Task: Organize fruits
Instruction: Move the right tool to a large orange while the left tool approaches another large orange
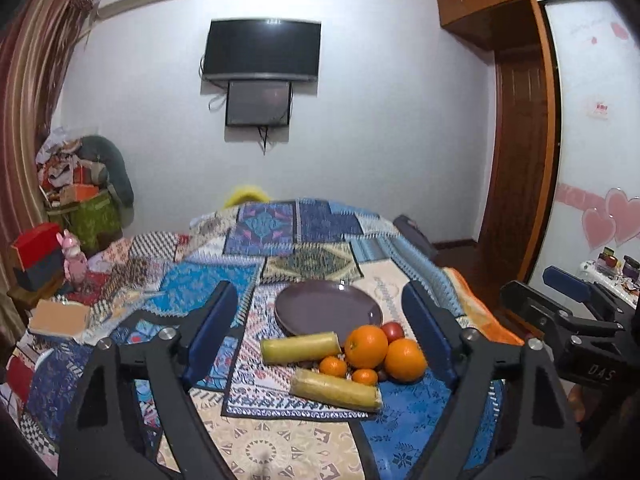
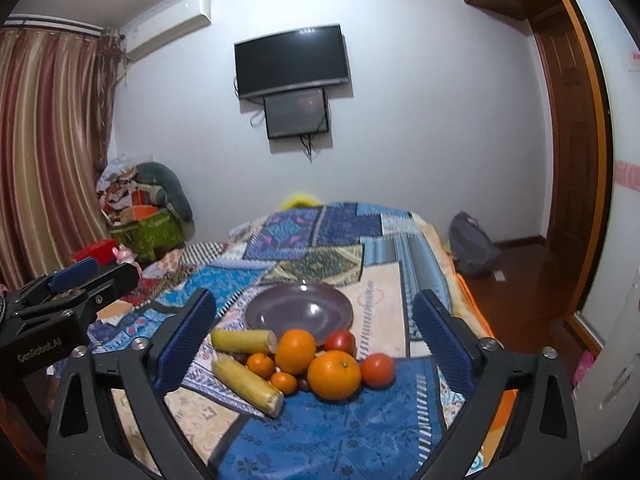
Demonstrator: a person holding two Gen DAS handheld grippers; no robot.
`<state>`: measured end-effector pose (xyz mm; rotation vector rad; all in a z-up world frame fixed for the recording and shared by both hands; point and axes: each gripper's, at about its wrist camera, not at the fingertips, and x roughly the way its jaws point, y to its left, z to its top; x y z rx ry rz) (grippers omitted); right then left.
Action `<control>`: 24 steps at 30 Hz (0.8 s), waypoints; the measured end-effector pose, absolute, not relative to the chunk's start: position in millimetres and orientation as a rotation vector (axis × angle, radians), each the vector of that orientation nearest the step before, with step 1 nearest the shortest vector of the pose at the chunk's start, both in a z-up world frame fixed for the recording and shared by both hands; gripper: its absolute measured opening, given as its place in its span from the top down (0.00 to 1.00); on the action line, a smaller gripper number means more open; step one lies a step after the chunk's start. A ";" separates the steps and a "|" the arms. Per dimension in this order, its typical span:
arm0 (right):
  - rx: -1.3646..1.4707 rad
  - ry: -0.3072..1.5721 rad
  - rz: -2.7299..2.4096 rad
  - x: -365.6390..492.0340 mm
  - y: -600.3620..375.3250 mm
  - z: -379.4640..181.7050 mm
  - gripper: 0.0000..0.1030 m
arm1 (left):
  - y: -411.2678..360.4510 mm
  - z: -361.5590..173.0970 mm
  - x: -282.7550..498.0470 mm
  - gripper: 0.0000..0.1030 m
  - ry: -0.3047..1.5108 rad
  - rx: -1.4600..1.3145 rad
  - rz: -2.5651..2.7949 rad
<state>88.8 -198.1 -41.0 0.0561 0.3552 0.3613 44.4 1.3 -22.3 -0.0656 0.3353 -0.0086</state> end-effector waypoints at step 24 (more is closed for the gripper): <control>0.070 0.724 0.428 168.5 -214.0 -121.1 0.45 | -26.8 -110.5 170.2 0.51 0.738 -0.067 -0.204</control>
